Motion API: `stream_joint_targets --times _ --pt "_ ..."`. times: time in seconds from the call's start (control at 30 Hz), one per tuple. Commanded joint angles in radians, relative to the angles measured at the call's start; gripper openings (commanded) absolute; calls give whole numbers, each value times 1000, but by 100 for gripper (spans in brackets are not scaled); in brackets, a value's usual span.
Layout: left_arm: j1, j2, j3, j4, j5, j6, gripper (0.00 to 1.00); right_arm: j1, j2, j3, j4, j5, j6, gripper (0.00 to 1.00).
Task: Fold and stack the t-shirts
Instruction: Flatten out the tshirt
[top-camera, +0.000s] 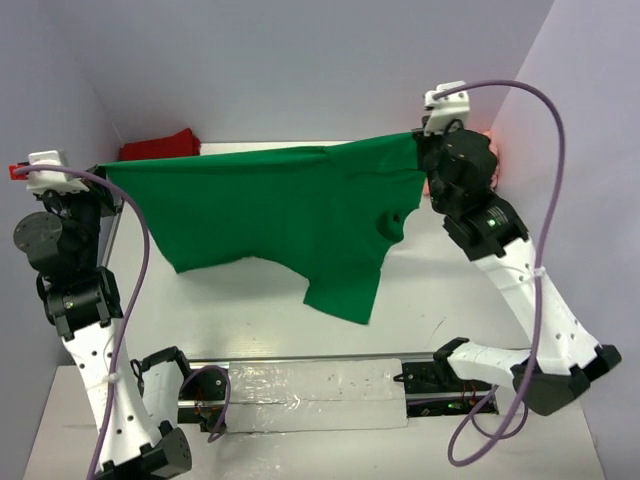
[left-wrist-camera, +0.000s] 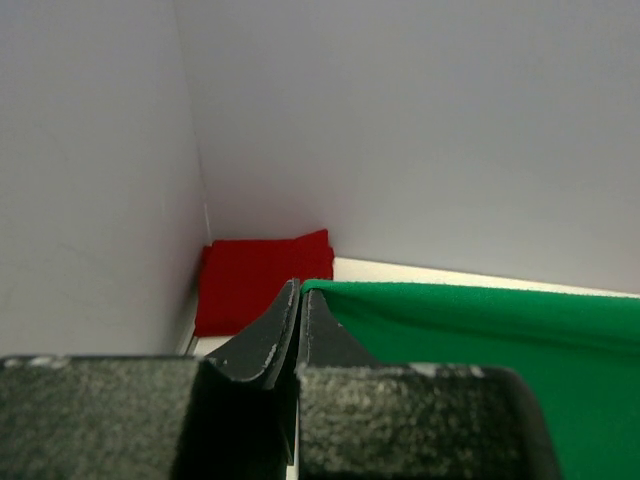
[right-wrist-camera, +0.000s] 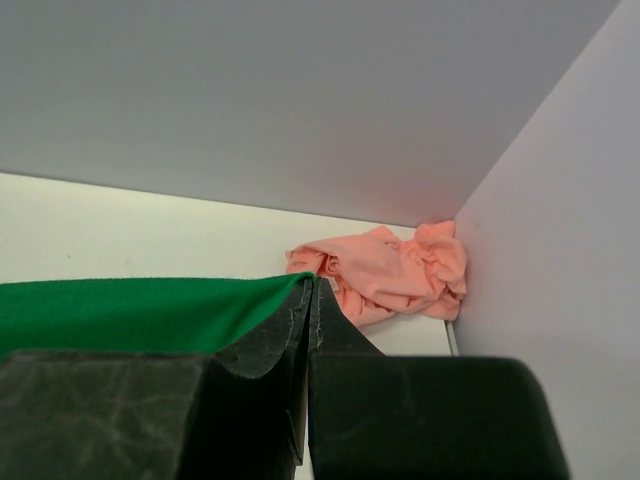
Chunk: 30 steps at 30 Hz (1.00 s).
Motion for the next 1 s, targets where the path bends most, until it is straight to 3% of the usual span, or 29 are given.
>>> stream_joint_targets --times 0.0,0.23,0.4,0.6,0.7,0.97 --pt "11 3 -50 177 -6 47 0 -12 32 -22 131 38 -16 0" --pt "-15 55 -265 405 -13 57 0 -18 149 -114 232 34 0 0" --pt "-144 122 -373 578 -96 122 0 -29 238 -153 288 34 20 0" --pt "-256 226 -439 741 -191 192 0 -73 328 -176 355 48 21 0" --pt "-284 292 -460 833 -219 208 0 -90 362 -202 472 71 0 0" --pt "-353 564 -453 1211 -360 261 0 -136 503 -133 665 123 -16 0"
